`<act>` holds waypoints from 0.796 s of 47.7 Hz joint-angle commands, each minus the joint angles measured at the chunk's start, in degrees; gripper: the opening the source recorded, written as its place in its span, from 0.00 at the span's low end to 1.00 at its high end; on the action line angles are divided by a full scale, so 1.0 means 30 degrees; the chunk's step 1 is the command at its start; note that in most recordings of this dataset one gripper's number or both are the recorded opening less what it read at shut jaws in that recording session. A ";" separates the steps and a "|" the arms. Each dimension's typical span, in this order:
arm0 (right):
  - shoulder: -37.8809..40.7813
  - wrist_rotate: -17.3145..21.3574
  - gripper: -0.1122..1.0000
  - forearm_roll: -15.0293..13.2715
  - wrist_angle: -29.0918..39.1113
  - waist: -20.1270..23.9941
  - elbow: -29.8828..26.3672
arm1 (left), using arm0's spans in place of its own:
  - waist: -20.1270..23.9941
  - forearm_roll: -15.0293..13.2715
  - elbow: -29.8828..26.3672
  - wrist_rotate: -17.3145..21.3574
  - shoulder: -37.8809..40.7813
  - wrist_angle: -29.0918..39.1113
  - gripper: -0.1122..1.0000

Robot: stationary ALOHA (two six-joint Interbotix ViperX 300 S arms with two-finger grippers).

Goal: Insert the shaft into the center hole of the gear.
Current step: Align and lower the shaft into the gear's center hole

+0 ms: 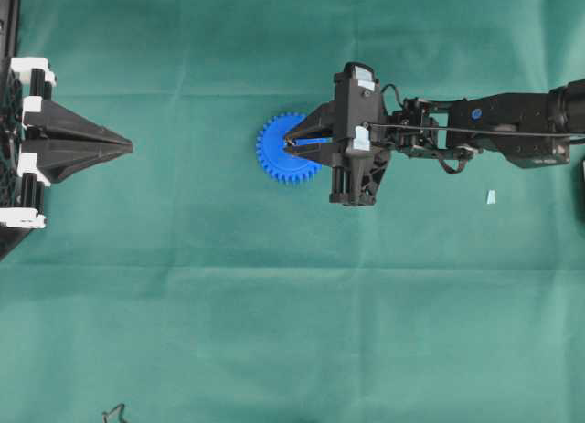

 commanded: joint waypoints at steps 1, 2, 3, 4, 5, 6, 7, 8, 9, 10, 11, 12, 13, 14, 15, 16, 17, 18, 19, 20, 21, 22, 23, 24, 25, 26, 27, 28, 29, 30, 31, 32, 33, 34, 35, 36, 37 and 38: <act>-0.0937 -0.0029 0.25 -0.0117 -0.0088 -0.0117 -0.0410 | 0.0029 0.0029 -0.0469 0.0000 0.0117 -0.0088 0.10; -0.0996 -0.0029 0.25 -0.0146 -0.0117 -0.0117 -0.0410 | 0.0029 0.0029 -0.0469 0.0000 0.0117 -0.0088 0.10; -0.1025 -0.0029 0.25 -0.0176 -0.0146 -0.0117 -0.0439 | 0.0029 0.0029 -0.0469 0.0000 0.0117 -0.0088 0.10; -0.1055 -0.0059 0.25 -0.0205 -0.0176 -0.0146 -0.0410 | 0.0029 0.0029 -0.0469 0.0000 0.0117 -0.0088 0.10; -0.1055 -0.0059 0.25 -0.0234 -0.0176 -0.0146 -0.0410 | 0.0029 0.0029 -0.0469 0.0000 0.0117 -0.0088 0.10; -0.1055 -0.0059 0.25 -0.0205 -0.0176 -0.0146 -0.0439 | 0.0029 0.0029 -0.0469 0.0000 0.0117 -0.0088 0.10; -0.1055 -0.0059 0.25 -0.0234 -0.0176 -0.0146 -0.0469 | 0.0029 0.0029 -0.0469 0.0000 0.0117 -0.0088 0.10; -0.1055 -0.0088 0.25 -0.0205 -0.0176 -0.0176 -0.0498 | 0.0029 0.0029 -0.0469 0.0000 0.0117 -0.0088 0.10; -0.1025 -0.0088 0.25 -0.0205 -0.0176 -0.0176 -0.0498 | 0.0029 0.0059 -0.0469 0.0000 0.0117 -0.0088 0.10; -0.1025 -0.0088 0.25 -0.0205 -0.0176 -0.0146 -0.0498 | 0.0029 0.0029 -0.0469 0.0000 0.0117 -0.0088 0.10; -0.0996 -0.0088 0.25 -0.0205 -0.0176 -0.0176 -0.0527 | 0.0029 0.0029 -0.0469 0.0000 0.0117 -0.0088 0.10; -0.0996 -0.0088 0.25 -0.0205 -0.0176 -0.0176 -0.0527 | 0.0029 0.0029 -0.0439 0.0000 0.0146 -0.0088 0.10; -0.0996 -0.0088 0.25 -0.0205 -0.0176 -0.0205 -0.0527 | 0.0029 0.0029 -0.0439 0.0000 0.0146 -0.0088 0.10; -0.0937 -0.0088 0.25 -0.0234 -0.0176 -0.0205 -0.0527 | 0.0029 0.0029 -0.0469 0.0000 0.0176 -0.0088 0.10; -0.0937 -0.0088 0.25 -0.0234 -0.0176 -0.0205 -0.0557 | 0.0029 0.0029 -0.0469 0.0000 0.0176 -0.0088 0.10; -0.0908 -0.0088 0.25 -0.0205 -0.0176 -0.0234 -0.0557 | 0.0029 0.0029 -0.0469 0.0000 0.0205 -0.0088 0.10; -0.0850 -0.0088 0.25 -0.0234 -0.0176 -0.0264 -0.0557 | 0.0029 0.0029 -0.0469 -0.0029 0.0205 -0.0088 0.10; -0.0820 -0.0088 0.25 -0.0234 -0.0176 -0.0264 -0.0557 | 0.0029 0.0029 -0.0469 -0.0029 0.0234 -0.0088 0.10; -0.0762 -0.0088 0.25 -0.0234 -0.0205 -0.0293 -0.0557 | 0.0029 0.0029 -0.0439 -0.0029 0.0234 -0.0088 0.10; -0.0703 -0.0088 0.25 -0.0205 -0.0205 -0.0322 -0.0586 | 0.0029 0.0029 -0.0439 -0.0029 0.0234 -0.0088 0.10; -0.0586 -0.0088 0.25 -0.0205 -0.0205 -0.0322 -0.0615 | 0.0029 0.0029 -0.0469 -0.0029 0.0234 -0.0088 0.10; -0.0498 -0.0088 0.25 -0.0234 -0.0234 -0.0322 -0.0615 | 0.0029 0.0029 -0.0439 -0.0029 0.0234 -0.0088 0.10; -0.0410 -0.0088 0.25 -0.0205 -0.0264 -0.0352 -0.0645 | 0.0029 0.0029 -0.0439 -0.0029 0.0234 -0.0088 0.10; -0.0322 -0.0088 0.25 -0.0205 -0.0264 -0.0381 -0.0645 | 0.0029 0.0029 -0.0439 -0.0029 0.0234 -0.0059 0.10; -0.0234 -0.0088 0.25 -0.0205 -0.0293 -0.0381 -0.0674 | 0.0029 0.0029 -0.0469 -0.0029 0.0234 -0.0088 0.10; -0.0176 -0.0088 0.25 -0.0234 -0.0293 -0.0381 -0.0703 | 0.0029 0.0029 -0.0439 -0.0029 0.0234 -0.0088 0.10; -0.0059 -0.0088 0.25 -0.0205 -0.0293 -0.0410 -0.0732 | 0.0029 0.0029 -0.0469 -0.0029 0.0234 -0.0088 0.10; 0.0000 -0.0088 0.25 -0.0205 -0.0293 -0.0410 -0.0762 | 0.0029 0.0029 -0.0469 -0.0029 0.0234 -0.0088 0.10; 0.0088 -0.0088 0.25 -0.0205 -0.0322 -0.0410 -0.0791 | 0.0029 0.0029 -0.0469 -0.0029 0.0234 -0.0088 0.10; 0.0205 -0.0088 0.25 -0.0205 -0.0322 -0.0410 -0.0850 | 0.0029 0.0029 -0.0439 -0.0029 0.0234 -0.0088 0.10; 0.0264 -0.0088 0.25 -0.0205 -0.0352 -0.0410 -0.0879 | 0.0029 0.0029 -0.0469 -0.0029 0.0234 -0.0088 0.10; 0.0352 -0.0088 0.25 -0.0205 -0.0381 -0.0410 -0.0908 | 0.0029 0.0029 -0.0469 -0.0029 0.0234 -0.0088 0.10; 0.0439 -0.0088 0.25 -0.0205 -0.0410 -0.0410 -0.0967 | 0.0029 0.0029 -0.0469 -0.0029 0.0234 -0.0088 0.10; 0.0498 -0.0088 0.25 -0.0205 -0.0439 -0.0410 -0.0996 | 0.0029 0.0029 -0.0469 -0.0029 0.0234 -0.0088 0.10; 0.0557 -0.0088 0.25 -0.0234 -0.0439 -0.0410 -0.1025 | 0.0029 0.0029 -0.0469 -0.0029 0.0264 -0.0088 0.10; 0.0586 -0.0088 0.25 -0.0205 -0.0469 -0.0410 -0.1055 | 0.0029 0.0059 -0.0439 -0.0029 0.0234 -0.0088 0.10; 0.0615 -0.0088 0.25 -0.0205 -0.0469 -0.0410 -0.1055 | 0.0029 0.0029 -0.0469 -0.0029 0.0234 -0.0088 0.10; 0.0615 -0.0088 0.25 -0.0205 -0.0469 -0.0410 -0.1055 | 0.0029 0.0029 -0.0439 -0.0029 0.0234 -0.0088 0.10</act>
